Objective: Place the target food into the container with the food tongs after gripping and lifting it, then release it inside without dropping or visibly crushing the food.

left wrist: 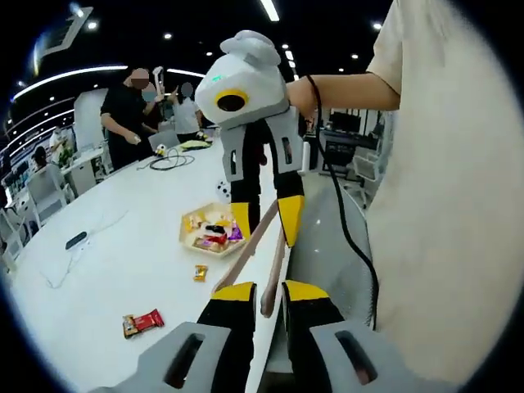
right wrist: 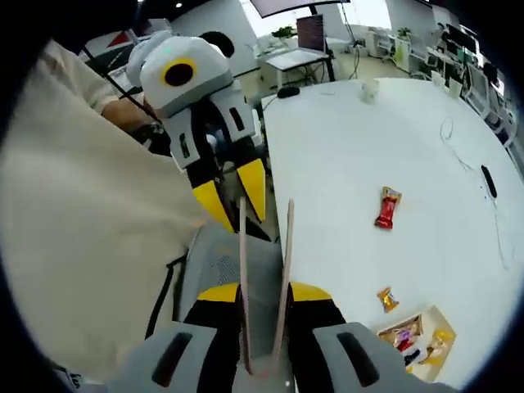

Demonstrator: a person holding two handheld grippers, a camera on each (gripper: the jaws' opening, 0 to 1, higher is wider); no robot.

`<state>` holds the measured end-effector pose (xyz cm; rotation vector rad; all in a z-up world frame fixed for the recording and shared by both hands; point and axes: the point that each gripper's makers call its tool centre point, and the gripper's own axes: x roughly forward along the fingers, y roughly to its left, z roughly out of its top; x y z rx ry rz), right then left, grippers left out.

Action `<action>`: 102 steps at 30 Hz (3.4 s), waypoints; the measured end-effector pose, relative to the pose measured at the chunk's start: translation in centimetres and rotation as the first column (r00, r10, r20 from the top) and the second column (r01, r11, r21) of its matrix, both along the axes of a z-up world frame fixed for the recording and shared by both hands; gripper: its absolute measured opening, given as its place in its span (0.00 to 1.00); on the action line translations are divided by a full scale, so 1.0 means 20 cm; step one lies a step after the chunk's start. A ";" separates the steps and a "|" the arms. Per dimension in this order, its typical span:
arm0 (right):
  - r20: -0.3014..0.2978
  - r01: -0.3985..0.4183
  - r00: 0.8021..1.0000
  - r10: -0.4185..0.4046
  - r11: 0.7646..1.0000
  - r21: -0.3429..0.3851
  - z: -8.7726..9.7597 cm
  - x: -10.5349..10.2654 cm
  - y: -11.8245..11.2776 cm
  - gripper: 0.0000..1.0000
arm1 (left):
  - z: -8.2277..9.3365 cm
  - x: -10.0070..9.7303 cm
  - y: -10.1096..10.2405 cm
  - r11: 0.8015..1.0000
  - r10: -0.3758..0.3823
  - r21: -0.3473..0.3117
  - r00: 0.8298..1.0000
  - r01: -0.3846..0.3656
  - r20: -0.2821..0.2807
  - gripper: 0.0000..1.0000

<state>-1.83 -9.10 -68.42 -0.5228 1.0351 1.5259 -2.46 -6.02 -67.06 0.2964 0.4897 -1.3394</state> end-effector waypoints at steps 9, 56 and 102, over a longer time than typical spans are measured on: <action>0.013 -0.041 0.999 0.041 0.999 -0.019 -0.01 -0.03 0.00 0.20 | -0.02 -0.05 -0.02 0.999 -0.034 0.000 0.999 0.034 -0.040 0.02; -0.256 0.327 0.942 -0.216 0.763 0.558 0.37 -0.01 0.16 0.38 | 0.32 -0.06 -0.09 0.857 -0.039 -0.509 0.974 -0.082 -0.222 0.00; -0.139 0.416 0.903 -0.406 0.749 0.516 0.21 0.18 0.07 0.26 | 0.18 0.07 0.03 0.897 0.195 -0.362 0.962 -0.254 -0.191 0.19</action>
